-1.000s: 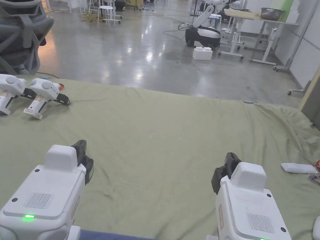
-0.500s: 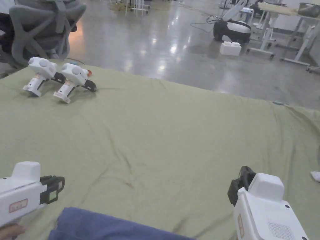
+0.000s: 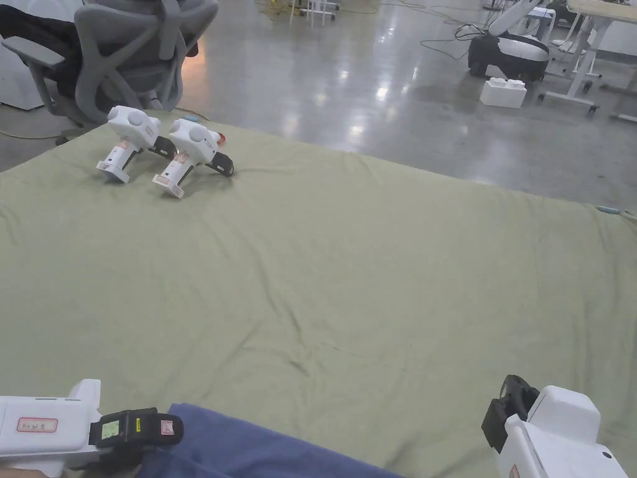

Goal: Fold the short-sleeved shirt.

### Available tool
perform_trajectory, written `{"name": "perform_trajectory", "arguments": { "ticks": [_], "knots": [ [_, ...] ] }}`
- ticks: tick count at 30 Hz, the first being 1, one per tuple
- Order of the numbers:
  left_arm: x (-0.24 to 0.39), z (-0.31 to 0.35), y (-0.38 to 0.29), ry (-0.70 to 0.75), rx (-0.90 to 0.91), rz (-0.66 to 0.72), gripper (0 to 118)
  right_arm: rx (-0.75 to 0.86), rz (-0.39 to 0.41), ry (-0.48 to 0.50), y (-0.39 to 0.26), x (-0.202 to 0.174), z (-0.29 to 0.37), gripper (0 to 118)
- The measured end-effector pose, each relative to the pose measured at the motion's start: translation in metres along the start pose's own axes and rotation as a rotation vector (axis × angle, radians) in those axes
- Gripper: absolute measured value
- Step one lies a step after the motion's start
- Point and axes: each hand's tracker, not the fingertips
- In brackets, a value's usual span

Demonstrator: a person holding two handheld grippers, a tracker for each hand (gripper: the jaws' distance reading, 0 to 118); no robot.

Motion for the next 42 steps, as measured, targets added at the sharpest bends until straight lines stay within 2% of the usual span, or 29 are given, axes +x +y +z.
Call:
{"name": "perform_trajectory", "arguments": {
  "ticks": [2,4,5,6,9,11,12,17,23,28,32,35,38,42],
  "knots": [
    [0.007,-0.008,-0.006,-0.074,0.000,-0.016,86,-0.007,-0.004,0.000,-0.001,0.001,0.001,0],
    [0.004,-0.015,-0.004,-0.100,-0.021,0.018,74,-0.013,-0.016,0.005,0.000,0.002,0.002,0],
    [0.004,-0.017,-0.004,-0.096,-0.018,0.021,64,-0.012,-0.017,0.006,0.000,0.002,0.003,0],
    [0.029,-0.030,-0.025,-0.090,-0.017,0.018,50,-0.011,-0.015,0.006,0.000,0.002,0.003,0],
    [0.038,-0.037,-0.030,0.007,-0.003,-0.026,18,-0.010,-0.013,0.008,0.000,0.001,0.005,0],
    [0.026,-0.035,-0.020,0.052,-0.014,-0.052,10,-0.015,-0.035,0.025,0.001,0.002,0.005,0],
    [0.028,-0.034,-0.020,0.039,-0.009,-0.042,9,-0.020,-0.042,0.027,0.002,0.002,0.004,0],
    [0.047,-0.023,-0.020,0.118,0.021,-0.189,5,-0.016,-0.029,0.035,0.004,0.001,0.005,0],
    [0.077,0.004,-0.018,0.144,0.109,-0.229,4,-0.009,-0.023,0.056,0.005,0.002,0.006,0],
    [0.090,0.057,-0.005,0.270,0.208,-0.237,4,-0.006,-0.015,0.063,0.005,0.005,0.004,0],
    [0.105,0.097,-0.002,0.489,0.225,-0.283,4,-0.004,-0.008,0.074,0.004,0.006,0.002,0],
    [0.121,0.105,-0.009,0.551,0.208,-0.302,5,-0.006,-0.005,0.083,0.002,0.005,0.000,0],
    [0.142,0.098,-0.020,0.506,0.186,-0.333,5,-0.011,-0.013,0.089,-0.002,0.005,-0.002,0],
    [0.173,0.073,-0.036,0.322,0.137,-0.348,5,-0.020,-0.019,0.091,-0.005,0.007,-0.001,0]
  ]
}}
